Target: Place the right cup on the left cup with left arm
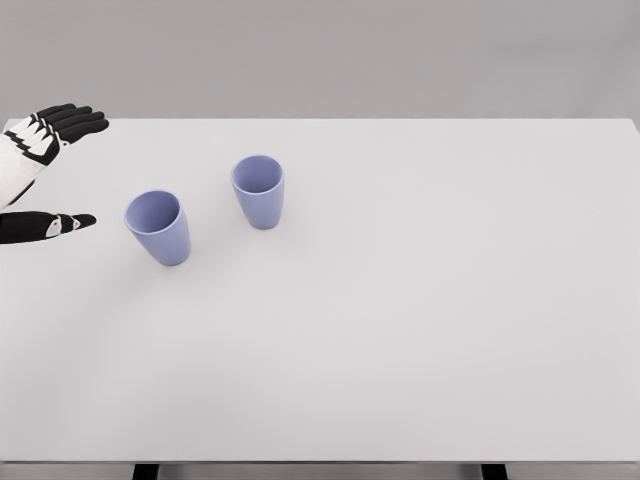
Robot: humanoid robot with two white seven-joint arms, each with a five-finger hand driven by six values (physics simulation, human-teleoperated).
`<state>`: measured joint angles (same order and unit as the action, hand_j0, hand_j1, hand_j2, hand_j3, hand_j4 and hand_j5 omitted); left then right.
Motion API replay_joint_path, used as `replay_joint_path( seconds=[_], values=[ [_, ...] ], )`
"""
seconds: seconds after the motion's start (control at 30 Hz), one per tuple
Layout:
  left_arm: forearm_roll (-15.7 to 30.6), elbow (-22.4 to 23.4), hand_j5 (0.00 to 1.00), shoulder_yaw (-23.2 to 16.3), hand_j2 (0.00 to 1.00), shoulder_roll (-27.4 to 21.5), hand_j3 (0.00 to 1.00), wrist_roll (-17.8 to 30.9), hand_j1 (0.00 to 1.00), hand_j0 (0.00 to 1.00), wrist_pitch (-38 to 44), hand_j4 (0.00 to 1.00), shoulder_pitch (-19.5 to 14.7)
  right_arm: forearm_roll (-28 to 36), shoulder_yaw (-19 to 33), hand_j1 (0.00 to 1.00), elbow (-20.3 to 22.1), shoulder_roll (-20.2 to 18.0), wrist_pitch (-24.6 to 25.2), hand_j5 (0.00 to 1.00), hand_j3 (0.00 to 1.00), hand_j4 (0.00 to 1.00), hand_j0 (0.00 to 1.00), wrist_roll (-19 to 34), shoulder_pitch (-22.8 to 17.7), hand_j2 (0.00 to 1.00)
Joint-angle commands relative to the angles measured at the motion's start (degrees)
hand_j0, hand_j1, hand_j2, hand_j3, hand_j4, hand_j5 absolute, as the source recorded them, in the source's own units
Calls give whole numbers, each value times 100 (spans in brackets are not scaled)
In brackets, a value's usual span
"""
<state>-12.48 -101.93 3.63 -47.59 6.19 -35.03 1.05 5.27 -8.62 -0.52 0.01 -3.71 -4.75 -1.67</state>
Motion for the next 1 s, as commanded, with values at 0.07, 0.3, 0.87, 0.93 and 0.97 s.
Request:
replay_joint_path(
  seconds=[0.07,0.3,0.87,0.93,0.97],
  values=[
    [35,6,100,-3,100,-5,100,-4,100,100,3,100,0,1,0,100,-1,-1,2,100,100,100,100,-8,0,100],
    [53,-3,100,58,100,39,100,-12,100,100,3,100,-9,1,0,100,-1,-1,2,100,100,100,100,1,0,100],
    [3999,6,100,-1321,100,153,100,2881,100,100,1964,100,-1959,1,0,100,-1,-1,2,100,100,100,100,1,0,100],
    [4421,-3,100,-1550,100,153,100,2881,100,100,2614,100,-2153,1,0,100,-1,-1,2,100,100,100,100,1,0,100],
    [4448,-3,100,-1559,100,162,100,2881,100,100,2913,100,-2162,1,0,100,-1,-1,2,100,100,100,100,1,0,100]
  ],
)
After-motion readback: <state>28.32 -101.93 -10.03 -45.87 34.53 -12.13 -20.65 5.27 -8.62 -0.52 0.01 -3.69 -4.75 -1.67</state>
